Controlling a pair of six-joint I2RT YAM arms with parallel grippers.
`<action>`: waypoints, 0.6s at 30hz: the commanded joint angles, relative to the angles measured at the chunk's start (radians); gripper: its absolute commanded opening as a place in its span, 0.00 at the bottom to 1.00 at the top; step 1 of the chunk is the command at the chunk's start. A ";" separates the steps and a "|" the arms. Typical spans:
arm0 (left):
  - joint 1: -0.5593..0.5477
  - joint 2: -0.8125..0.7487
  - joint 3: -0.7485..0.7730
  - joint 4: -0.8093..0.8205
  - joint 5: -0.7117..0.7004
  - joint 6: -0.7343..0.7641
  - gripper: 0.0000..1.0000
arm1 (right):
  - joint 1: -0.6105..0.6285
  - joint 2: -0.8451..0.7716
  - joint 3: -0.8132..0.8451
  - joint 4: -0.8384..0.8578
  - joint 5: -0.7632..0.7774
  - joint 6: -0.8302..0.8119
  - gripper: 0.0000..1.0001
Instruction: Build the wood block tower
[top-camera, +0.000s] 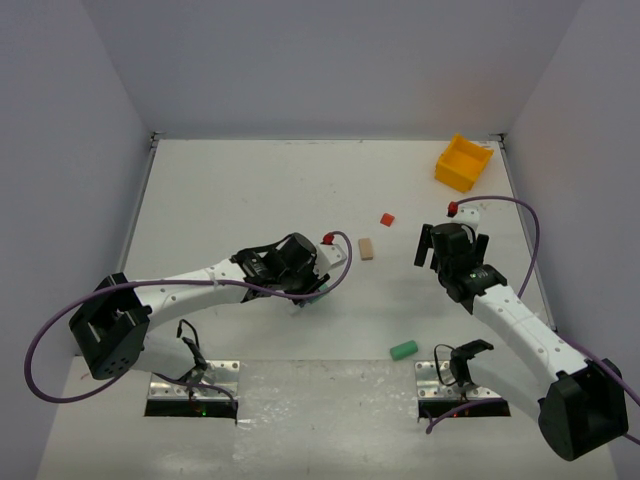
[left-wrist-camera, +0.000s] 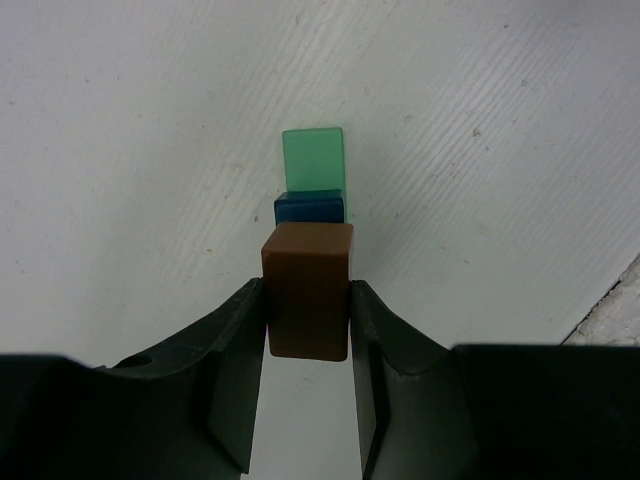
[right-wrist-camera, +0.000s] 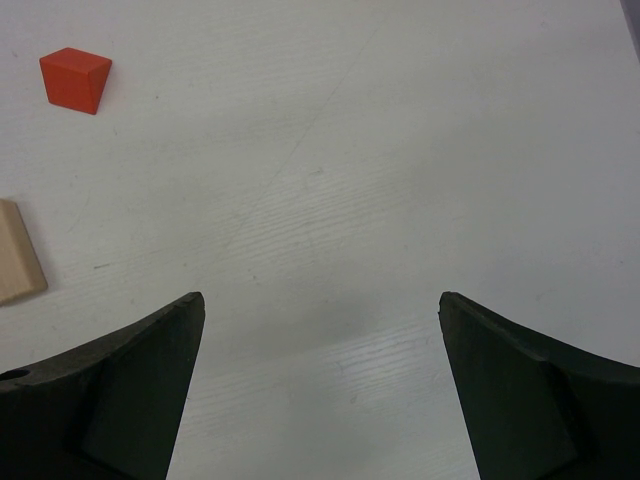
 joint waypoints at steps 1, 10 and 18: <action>-0.015 -0.010 -0.001 0.052 0.006 0.028 0.10 | -0.002 0.002 0.019 0.016 0.016 0.004 0.99; -0.016 -0.005 -0.005 0.055 0.006 0.045 0.11 | -0.002 0.000 0.020 0.014 0.016 0.003 0.99; -0.015 0.011 -0.006 0.068 0.007 0.060 0.11 | -0.002 -0.004 0.016 0.016 0.020 0.004 0.99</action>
